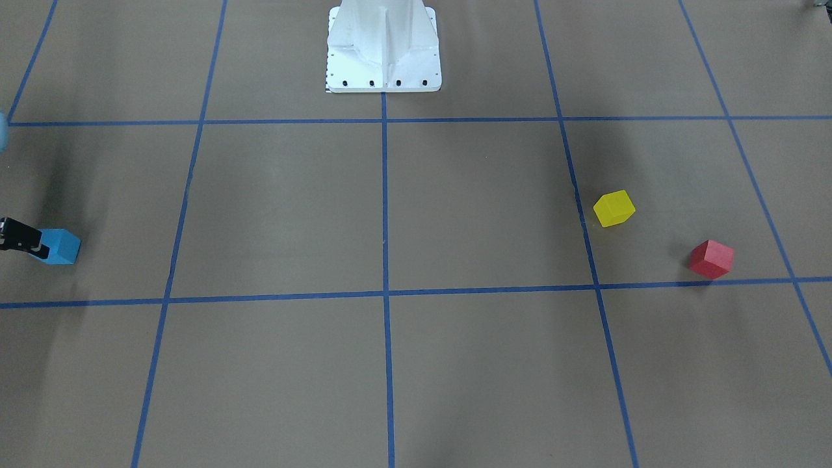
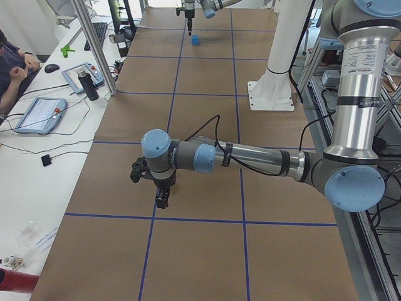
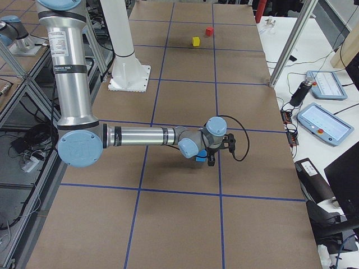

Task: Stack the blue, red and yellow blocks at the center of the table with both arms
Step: 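Lower the right gripper onto the blue cube and close it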

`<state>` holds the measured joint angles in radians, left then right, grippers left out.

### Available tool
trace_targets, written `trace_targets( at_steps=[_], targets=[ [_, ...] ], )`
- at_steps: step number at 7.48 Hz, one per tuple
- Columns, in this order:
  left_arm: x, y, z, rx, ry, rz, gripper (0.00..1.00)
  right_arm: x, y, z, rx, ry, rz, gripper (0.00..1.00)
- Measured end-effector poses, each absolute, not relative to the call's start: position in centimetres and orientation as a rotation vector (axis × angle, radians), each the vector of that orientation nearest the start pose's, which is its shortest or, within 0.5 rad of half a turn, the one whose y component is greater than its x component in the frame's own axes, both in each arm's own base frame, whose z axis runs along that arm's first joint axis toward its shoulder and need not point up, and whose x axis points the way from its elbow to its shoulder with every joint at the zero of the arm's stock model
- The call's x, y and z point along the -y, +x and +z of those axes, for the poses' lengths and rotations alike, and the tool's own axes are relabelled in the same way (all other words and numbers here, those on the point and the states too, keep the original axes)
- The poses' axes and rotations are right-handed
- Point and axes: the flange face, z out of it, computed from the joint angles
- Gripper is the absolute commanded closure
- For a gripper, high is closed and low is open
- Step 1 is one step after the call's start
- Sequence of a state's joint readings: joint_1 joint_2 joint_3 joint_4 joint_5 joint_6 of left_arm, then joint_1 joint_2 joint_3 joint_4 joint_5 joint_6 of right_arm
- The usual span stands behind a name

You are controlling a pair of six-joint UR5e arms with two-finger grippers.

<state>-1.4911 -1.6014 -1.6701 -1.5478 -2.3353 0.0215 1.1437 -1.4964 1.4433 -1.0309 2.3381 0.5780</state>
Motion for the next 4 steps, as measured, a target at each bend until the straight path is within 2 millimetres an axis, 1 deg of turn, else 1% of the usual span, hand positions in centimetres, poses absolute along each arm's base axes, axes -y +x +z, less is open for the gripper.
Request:
trace_targets(
  at_steps=[1,2,4],
  targets=[
    [51.3,-2.3,59.6,-0.768,0.082,0.138,0.00,51.4,-17.6,62.9,0.864,0.031,-0.055,0.01],
    [51.3,-2.3,59.5,-0.769,0.083,0.139,0.00,50.8,-18.1,63.5,0.853,0.017,-0.060,0.01],
    [51.3,-2.3,59.5,-0.770,0.084,0.138,0.00,49.9,-18.5,64.3,0.843,-0.001,-0.067,0.01]
  ],
)
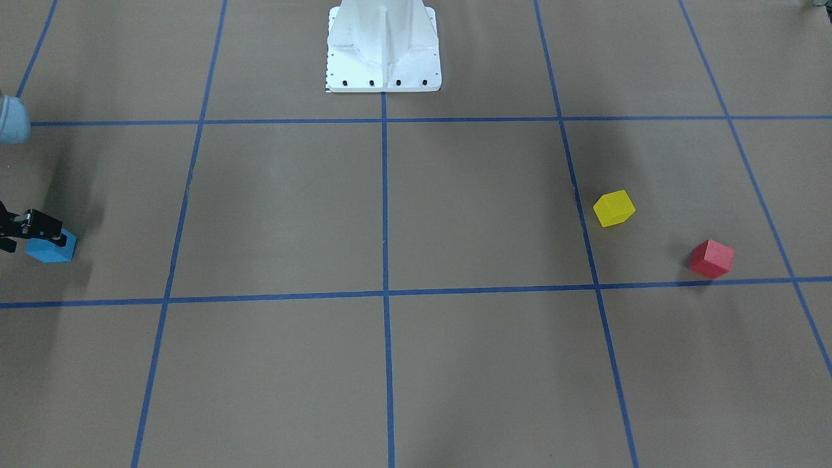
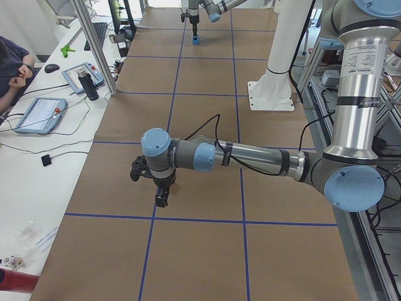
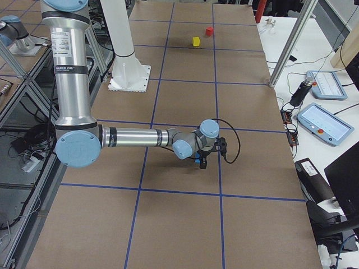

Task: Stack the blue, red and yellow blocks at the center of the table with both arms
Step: 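Lower the right gripper onto the blue cube and close it, then carry the blue cube with the right gripper to the table center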

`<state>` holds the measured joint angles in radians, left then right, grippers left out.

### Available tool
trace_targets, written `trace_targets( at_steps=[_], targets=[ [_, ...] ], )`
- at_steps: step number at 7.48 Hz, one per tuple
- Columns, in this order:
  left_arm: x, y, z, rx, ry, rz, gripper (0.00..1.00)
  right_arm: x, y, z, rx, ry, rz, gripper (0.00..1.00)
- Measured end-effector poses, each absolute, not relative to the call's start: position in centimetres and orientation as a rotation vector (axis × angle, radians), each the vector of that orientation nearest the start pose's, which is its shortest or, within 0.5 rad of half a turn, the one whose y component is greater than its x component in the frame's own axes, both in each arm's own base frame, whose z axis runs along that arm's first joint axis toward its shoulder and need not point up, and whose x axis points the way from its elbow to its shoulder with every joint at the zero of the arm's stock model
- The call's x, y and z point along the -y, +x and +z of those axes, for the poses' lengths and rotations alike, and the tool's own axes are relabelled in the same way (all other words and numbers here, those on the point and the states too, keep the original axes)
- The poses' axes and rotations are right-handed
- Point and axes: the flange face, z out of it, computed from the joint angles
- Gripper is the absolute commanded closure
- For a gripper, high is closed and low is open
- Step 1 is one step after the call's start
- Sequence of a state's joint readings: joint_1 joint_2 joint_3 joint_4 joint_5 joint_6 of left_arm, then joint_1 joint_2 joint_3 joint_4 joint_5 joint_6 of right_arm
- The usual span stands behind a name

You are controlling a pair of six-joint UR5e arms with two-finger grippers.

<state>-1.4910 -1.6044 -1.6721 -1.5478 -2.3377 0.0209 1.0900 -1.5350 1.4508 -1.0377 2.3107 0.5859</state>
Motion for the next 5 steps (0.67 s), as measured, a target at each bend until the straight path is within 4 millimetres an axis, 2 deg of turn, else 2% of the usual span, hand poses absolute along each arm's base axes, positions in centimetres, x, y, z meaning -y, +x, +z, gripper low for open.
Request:
trace_targets(
  at_steps=[1,2,3,4,5],
  targets=[
    [51.4,-2.3,59.5,-0.770,0.084,0.138,0.00,49.7,-18.9,64.3,0.842,-0.006,-0.073,0.01],
    [51.4,-2.3,59.5,-0.770,0.084,0.138,0.00,49.5,-19.3,63.8,0.838,-0.014,-0.078,0.17],
    [51.4,-2.3,59.5,-0.770,0.084,0.138,0.00,49.5,-19.8,62.6,0.826,-0.026,-0.079,0.42],
    [51.4,-2.3,59.5,-0.770,0.083,0.138,0.00,49.4,-19.9,61.2,0.806,-0.039,-0.073,0.73],
    [51.4,-2.3,59.6,-0.770,0.082,0.138,0.00,49.3,-19.8,60.2,0.781,-0.048,-0.065,0.88]
  ],
)
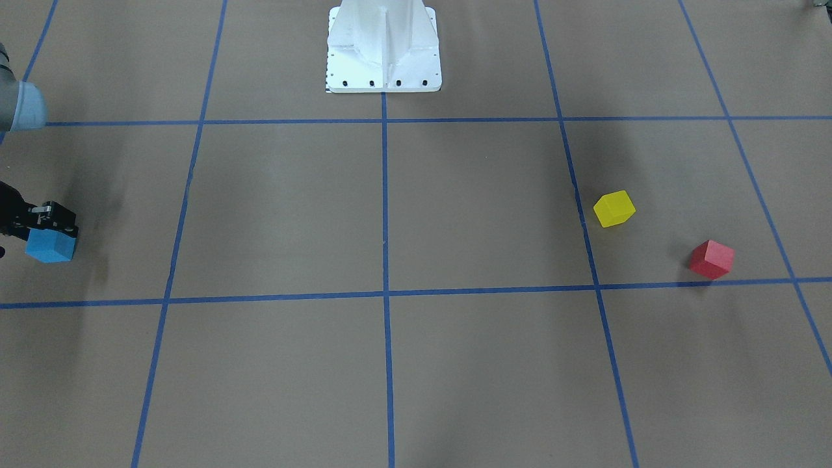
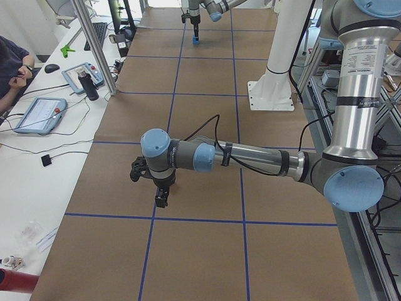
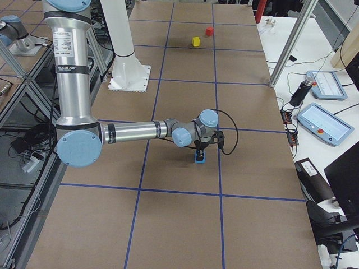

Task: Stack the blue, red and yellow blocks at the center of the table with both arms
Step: 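Carry the blue cube with the right gripper to the table center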

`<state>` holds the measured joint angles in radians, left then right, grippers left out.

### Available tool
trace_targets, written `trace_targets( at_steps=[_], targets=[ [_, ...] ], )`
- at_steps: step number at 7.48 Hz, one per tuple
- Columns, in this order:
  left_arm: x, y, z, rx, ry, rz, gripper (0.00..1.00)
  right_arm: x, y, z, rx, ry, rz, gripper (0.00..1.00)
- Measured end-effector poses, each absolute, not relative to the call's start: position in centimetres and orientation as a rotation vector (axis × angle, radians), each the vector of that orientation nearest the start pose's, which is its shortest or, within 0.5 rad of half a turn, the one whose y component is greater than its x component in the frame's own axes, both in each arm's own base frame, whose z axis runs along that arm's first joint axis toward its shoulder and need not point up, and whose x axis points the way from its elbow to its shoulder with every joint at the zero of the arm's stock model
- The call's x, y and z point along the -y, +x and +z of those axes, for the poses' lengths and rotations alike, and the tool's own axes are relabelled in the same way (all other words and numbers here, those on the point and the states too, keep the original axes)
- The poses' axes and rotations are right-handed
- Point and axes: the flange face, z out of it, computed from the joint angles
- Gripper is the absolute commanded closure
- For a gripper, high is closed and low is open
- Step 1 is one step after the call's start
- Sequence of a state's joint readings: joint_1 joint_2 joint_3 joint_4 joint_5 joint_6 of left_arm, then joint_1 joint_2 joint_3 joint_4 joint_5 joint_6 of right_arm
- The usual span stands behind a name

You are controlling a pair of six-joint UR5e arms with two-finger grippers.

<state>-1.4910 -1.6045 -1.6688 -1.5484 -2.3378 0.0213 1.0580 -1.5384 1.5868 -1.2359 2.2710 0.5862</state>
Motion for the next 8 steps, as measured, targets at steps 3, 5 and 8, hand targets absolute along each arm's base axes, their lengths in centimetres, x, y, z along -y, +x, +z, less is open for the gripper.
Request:
trace_targets(
  at_steps=[3,5,8],
  targets=[
    [51.4,-2.3,59.5,-0.771,0.083,0.138,0.00,49.0,-19.3,60.1,0.731,-0.039,-0.058,1.00],
    [51.4,-2.3,59.4,-0.771,0.085,0.138,0.00,49.1,-19.0,59.6,0.735,-0.029,-0.059,1.00],
    [51.4,-2.3,59.4,-0.771,0.085,0.138,0.00,50.3,-17.7,53.9,0.788,-0.015,-0.044,1.00]
  ],
)
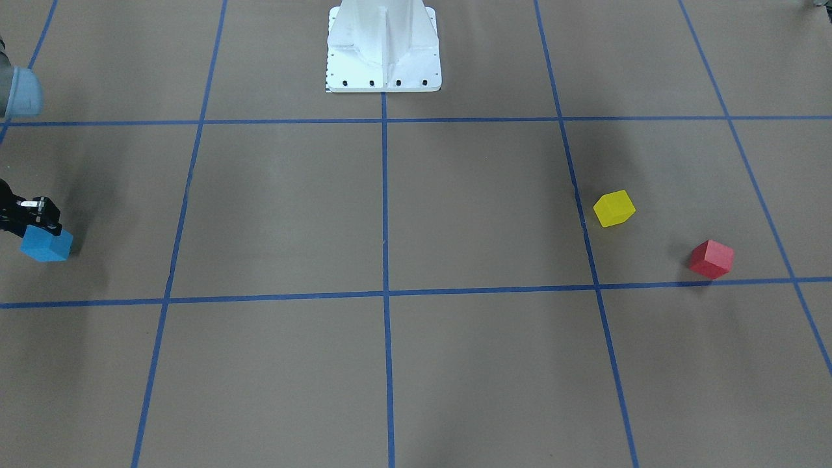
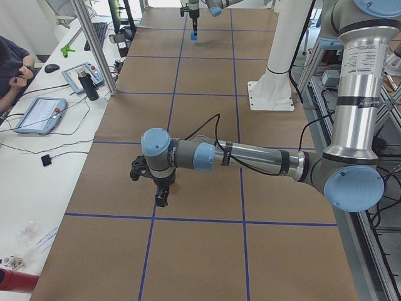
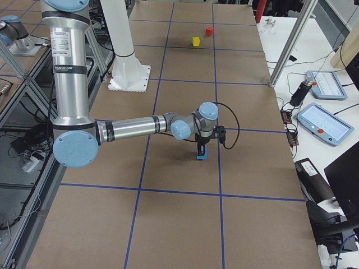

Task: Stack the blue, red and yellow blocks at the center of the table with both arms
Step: 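Carry the blue cube with the right gripper to the table center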

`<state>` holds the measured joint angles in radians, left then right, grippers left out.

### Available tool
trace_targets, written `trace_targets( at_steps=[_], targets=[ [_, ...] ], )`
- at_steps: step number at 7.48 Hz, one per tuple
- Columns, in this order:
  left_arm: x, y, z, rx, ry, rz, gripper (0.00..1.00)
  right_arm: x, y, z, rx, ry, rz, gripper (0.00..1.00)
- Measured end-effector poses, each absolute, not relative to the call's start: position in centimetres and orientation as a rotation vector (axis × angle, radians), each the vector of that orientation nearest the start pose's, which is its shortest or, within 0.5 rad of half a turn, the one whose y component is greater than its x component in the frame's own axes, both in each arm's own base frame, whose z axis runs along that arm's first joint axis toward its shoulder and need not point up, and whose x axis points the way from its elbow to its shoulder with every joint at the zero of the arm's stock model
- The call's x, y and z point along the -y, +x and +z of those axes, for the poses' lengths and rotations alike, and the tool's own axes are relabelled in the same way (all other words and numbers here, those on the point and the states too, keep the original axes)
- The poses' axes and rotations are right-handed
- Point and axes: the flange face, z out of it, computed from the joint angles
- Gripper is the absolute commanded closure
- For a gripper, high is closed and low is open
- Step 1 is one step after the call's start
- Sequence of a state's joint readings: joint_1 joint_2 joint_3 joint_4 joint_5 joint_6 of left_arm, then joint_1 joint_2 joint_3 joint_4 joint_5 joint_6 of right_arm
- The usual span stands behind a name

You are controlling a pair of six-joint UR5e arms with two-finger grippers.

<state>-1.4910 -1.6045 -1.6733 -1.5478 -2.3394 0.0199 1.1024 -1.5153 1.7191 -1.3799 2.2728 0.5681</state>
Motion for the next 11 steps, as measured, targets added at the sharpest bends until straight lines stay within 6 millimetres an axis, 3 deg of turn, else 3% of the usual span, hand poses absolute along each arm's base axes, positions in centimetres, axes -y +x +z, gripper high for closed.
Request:
trace_targets(
  at_steps=[1,3,4,7,8,9,11],
  targets=[
    [51.4,-2.3,59.4,-0.771,0.084,0.138,0.00,52.2,-19.5,49.2,0.795,-0.020,-0.058,1.00],
    [51.4,-2.3,59.5,-0.771,0.083,0.138,0.00,56.6,-27.9,34.7,0.728,-0.060,-0.110,1.00],
    [51.4,-2.3,59.5,-0.771,0.083,0.137,0.00,57.2,-32.3,28.9,0.690,-0.074,-0.132,1.00],
    [51.4,-2.3,59.4,-0.771,0.084,0.138,0.00,58.3,-48.2,16.6,0.654,-0.101,-0.159,1.00],
    [51.4,-2.3,59.5,-0.771,0.082,0.137,0.00,57.9,-52.7,14.8,0.684,-0.098,-0.138,1.00],
    [51.3,-2.3,59.6,-0.771,0.081,0.137,0.00,57.1,-55.6,14.3,0.706,-0.099,-0.126,1.00],
    [51.4,-2.3,59.6,-0.771,0.080,0.136,0.00,56.1,-58.3,14.7,0.722,-0.110,-0.113,1.00]
  ],
)
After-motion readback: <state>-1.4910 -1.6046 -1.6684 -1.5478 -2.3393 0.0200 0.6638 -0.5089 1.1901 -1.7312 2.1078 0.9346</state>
